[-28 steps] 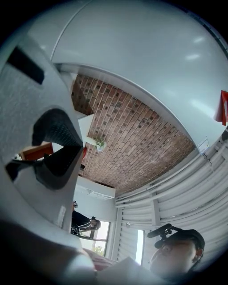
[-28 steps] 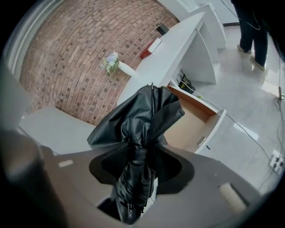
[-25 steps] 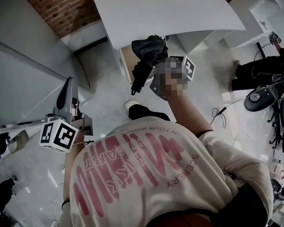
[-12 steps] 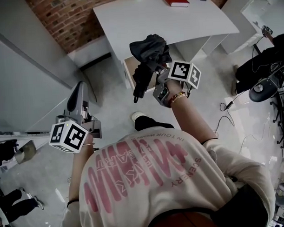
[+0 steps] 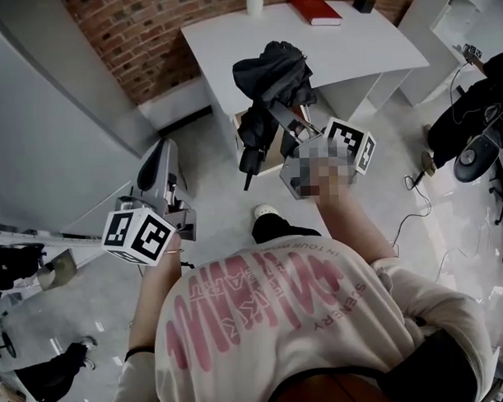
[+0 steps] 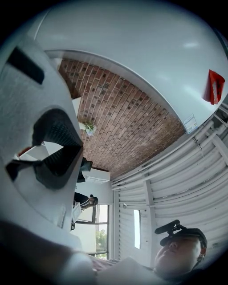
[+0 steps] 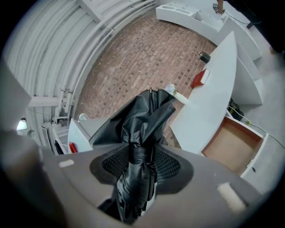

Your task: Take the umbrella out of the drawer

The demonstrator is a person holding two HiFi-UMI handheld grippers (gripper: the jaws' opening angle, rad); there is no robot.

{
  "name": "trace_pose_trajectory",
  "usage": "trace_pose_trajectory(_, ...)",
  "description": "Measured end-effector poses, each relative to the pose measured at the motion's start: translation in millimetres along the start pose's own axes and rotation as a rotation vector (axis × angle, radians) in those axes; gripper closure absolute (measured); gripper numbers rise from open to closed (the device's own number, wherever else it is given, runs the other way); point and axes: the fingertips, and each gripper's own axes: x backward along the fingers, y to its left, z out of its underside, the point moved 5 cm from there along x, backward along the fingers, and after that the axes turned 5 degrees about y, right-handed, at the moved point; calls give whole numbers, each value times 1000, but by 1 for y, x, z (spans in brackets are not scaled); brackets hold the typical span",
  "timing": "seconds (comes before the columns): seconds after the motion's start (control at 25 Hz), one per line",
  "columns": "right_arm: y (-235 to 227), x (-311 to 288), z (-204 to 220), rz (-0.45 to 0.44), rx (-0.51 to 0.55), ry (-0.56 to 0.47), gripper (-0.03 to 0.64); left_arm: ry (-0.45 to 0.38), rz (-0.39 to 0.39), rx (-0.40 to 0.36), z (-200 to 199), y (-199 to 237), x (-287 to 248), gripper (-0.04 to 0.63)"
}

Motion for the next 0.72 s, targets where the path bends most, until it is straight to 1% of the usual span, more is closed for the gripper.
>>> trace_pose_trajectory(0.16,34,0,-20,-60,99,-48,430,-5,17,-31,-16,-12,-11,592)
trace_pose_trajectory(0.44,76,-4,-56,-166,261,-142,430,-53,26,-101,-42,-24,-38,592)
trace_pose_trajectory(0.52,86,-4,-70,-182,309,-168,430,-68,26,-120,-50,-27,-49,592)
trace_pose_trajectory(0.72,104,-6,-109,-215,440,-217,430,-105,35,-139,-73,-39,-86,592)
